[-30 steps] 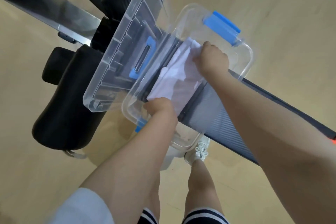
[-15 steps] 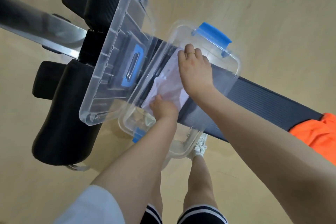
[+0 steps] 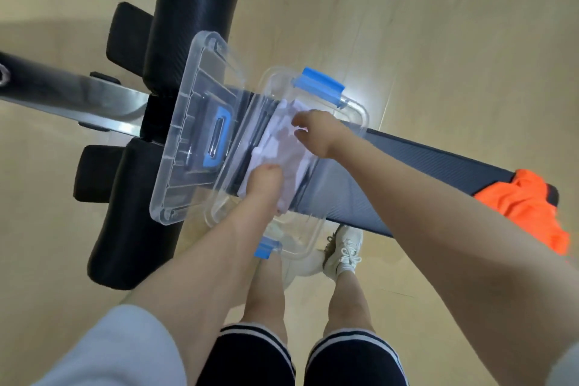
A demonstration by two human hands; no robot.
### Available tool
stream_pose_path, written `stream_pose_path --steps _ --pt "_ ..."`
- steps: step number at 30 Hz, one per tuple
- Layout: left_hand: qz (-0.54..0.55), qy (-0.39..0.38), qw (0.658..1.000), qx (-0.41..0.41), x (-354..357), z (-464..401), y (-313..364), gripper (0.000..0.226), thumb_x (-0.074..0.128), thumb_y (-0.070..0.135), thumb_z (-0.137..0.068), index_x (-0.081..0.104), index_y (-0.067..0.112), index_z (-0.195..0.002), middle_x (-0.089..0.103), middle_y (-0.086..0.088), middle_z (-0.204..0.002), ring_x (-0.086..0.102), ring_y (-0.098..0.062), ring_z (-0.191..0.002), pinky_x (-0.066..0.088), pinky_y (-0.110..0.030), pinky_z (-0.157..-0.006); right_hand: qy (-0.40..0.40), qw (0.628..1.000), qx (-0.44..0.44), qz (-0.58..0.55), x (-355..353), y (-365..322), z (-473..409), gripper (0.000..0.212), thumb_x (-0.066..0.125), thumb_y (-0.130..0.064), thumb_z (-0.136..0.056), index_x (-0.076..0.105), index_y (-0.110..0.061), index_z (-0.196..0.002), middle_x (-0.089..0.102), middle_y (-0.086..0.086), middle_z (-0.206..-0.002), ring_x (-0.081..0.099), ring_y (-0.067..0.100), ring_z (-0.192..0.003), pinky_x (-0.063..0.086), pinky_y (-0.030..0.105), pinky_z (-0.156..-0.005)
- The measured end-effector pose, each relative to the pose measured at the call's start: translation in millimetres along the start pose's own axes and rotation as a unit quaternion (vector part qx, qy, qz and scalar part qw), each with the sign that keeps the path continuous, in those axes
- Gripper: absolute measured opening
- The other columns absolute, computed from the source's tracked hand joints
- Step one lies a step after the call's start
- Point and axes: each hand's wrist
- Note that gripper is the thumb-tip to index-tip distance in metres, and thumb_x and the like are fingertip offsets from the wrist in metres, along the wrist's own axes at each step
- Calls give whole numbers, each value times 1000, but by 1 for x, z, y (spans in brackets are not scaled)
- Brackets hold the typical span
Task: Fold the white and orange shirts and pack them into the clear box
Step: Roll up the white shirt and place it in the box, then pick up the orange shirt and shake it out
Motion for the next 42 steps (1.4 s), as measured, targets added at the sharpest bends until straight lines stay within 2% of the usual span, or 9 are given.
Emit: stream_pose_path --steps 4,8,12,19,23,26,32,36,42 --pt "-96 -31 985 139 9 31 10 18 42 28 -74 58 20 -71 61 -15 -95 60 -35 -97 47 -40 -90 148 989 -8 -19 -27 23 62 31 41 -17 -93 59 -14 -118 65 9 -117 56 31 -109 40 35 -94" --pt "-203 -42 940 271 53 77 30 28 42 13 -91 60 10 -112 62 -9 -117 56 -29 -110 45 -39 -97 206 973 66 -84 -40 87 109 28 42 -16 -92 62 -14 -112 67 10 -114 58 33 -105 44 38 -92" --pt "-213 -100 913 332 127 107 36 22 42 10 -92 59 14 -105 63 -9 -111 58 -22 -96 45 -30 -86 232 950 138 -154 -28 161 154 29 40 -14 -91 63 -11 -109 66 13 -111 58 34 -104 48 41 -89" --pt "-276 -142 882 354 254 126 -10 25 42 9 -91 61 11 -107 65 -8 -106 58 -20 -95 42 -27 -82 246 930 231 -146 40 311 223 28 44 -15 -89 65 -9 -106 62 18 -112 55 38 -107 46 42 -87" --pt "-280 -153 891 322 325 117 -39 24 41 7 -93 59 11 -107 61 -4 -99 56 -15 -87 40 -10 -67 245 915 299 -116 81 393 249 34 46 -16 -89 57 -11 -121 47 17 -134 43 37 -121 36 41 -98" --pt "-283 -146 900 299 367 104 -59 21 41 7 -92 59 14 -101 60 -1 -96 56 -15 -86 43 -21 -75 198 912 335 -128 107 447 251 42 43 -18 -91 45 -12 -133 31 20 -147 29 36 -134 26 43 -109" --pt "-333 -138 881 308 411 78 -76 26 43 9 -90 61 13 -108 61 -1 -93 57 -15 -84 45 -27 -74 169 901 362 -166 135 505 228 48 53 -29 -89 40 -5 -129 50 23 -128 47 40 -120 34 45 -100" --pt "-319 -128 889 302 422 85 -74 26 40 6 -90 58 11 -108 61 -3 -91 58 -16 -78 48 -34 -83 194 901 317 -223 138 503 230 30 52 -22 -90 54 2 -108 60 26 -114 54 41 -109 40 43 -88" --pt "-360 -141 853 349 407 143 -62 25 45 14 -92 56 16 -114 65 -3 -97 62 -20 -91 46 -35 -91 298 897 158 -286 90 459 280 20 56 -14 -89 56 5 -94 56 28 -102 52 38 -101 30 36 -81"
Point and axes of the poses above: each hand's wrist, its own z-axis away from the middle knuckle, its own x-axis out of the palm, y = z × x
